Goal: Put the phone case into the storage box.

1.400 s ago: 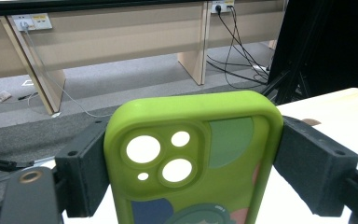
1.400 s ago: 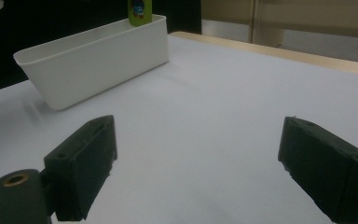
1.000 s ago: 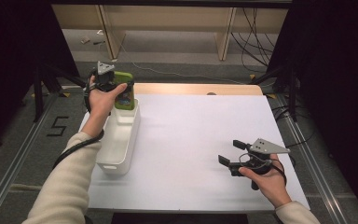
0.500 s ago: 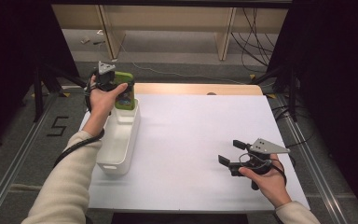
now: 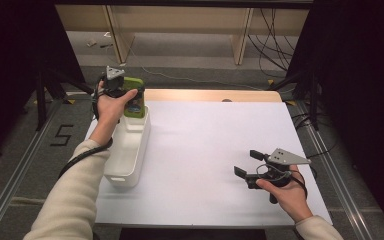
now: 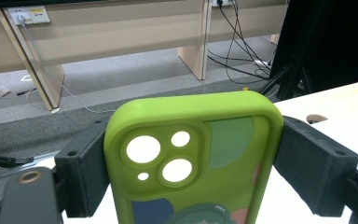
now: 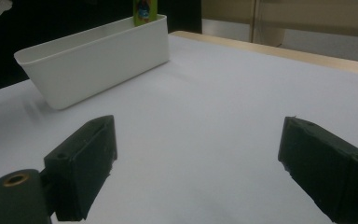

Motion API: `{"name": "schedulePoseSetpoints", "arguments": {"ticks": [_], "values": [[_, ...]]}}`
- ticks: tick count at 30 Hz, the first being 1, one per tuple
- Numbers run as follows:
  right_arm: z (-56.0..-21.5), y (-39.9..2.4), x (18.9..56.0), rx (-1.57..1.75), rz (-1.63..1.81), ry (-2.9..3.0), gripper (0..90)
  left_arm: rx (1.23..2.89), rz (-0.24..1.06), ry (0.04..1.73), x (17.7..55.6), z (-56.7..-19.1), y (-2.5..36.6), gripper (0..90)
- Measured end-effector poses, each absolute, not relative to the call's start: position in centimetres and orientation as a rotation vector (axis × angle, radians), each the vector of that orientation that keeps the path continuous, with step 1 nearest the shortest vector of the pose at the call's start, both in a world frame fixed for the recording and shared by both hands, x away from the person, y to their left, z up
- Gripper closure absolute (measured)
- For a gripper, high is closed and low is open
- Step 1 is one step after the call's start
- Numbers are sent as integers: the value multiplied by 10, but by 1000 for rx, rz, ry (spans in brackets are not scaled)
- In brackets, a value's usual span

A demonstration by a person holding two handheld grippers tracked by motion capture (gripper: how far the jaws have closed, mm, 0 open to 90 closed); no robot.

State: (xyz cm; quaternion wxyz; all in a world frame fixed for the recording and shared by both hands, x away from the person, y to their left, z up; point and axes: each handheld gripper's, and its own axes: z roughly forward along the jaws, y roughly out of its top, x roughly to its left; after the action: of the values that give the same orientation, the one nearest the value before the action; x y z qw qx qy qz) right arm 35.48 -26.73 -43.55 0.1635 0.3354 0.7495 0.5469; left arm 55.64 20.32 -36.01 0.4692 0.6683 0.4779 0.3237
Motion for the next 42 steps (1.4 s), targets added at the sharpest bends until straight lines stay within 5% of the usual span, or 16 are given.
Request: {"name": "schedulePoseSetpoints", "arguments": {"ticks": [42], "values": [[-436,-267,355,961,1563,2140,126,1661,811,1176,562,-365,203,169]]}}
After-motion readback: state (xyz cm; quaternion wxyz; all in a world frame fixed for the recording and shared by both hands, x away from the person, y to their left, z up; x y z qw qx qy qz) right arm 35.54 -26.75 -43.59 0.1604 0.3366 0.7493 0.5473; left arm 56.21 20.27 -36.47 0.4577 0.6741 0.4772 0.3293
